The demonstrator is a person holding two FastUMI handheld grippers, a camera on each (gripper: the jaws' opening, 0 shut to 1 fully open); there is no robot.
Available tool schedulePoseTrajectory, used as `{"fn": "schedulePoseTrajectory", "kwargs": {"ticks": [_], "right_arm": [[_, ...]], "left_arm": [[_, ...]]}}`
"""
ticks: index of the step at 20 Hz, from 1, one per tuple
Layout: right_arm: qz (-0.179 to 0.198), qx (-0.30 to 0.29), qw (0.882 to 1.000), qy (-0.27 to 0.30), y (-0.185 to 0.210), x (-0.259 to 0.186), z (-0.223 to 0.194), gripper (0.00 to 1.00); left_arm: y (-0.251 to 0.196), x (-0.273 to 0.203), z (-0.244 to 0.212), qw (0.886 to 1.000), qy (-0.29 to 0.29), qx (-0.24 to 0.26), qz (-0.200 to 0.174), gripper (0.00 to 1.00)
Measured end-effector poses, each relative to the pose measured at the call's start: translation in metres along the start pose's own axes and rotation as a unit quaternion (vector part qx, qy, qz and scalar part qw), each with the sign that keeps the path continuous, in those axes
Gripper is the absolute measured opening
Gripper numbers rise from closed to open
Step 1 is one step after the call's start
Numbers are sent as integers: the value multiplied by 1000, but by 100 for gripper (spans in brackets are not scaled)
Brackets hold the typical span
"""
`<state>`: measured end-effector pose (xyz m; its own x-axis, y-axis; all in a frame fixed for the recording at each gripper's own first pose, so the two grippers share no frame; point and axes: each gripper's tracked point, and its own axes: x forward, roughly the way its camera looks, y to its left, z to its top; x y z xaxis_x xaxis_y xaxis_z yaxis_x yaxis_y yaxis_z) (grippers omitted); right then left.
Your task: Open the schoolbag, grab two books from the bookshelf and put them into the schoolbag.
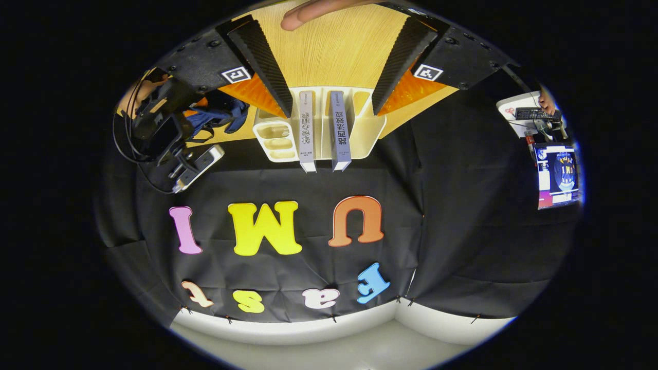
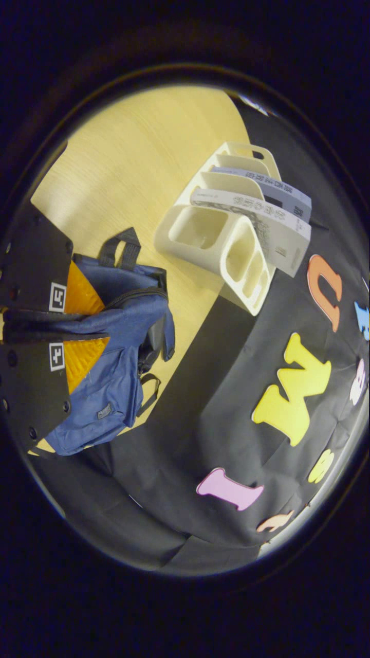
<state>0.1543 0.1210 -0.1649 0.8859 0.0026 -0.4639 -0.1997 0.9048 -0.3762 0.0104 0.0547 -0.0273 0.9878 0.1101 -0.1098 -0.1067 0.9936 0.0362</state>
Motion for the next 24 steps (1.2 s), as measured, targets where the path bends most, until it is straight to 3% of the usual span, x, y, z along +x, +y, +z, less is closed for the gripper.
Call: {"fn": "schedulePoseTrajectory", "kwargs": {"ticks": [10,17,24], "right_arm": [[17,64,996,-55,-114,-12,18,7],[16,50,994,-98,-153,-19,43,7],[34,41,993,-108,-195,-24,74,7]], "left_arm": [[-52,39,-27,993,57,-53,-90,99],[-63,82,-27,992,85,-34,-83,99],[-72,133,10,993,81,-30,-84,99]]}}
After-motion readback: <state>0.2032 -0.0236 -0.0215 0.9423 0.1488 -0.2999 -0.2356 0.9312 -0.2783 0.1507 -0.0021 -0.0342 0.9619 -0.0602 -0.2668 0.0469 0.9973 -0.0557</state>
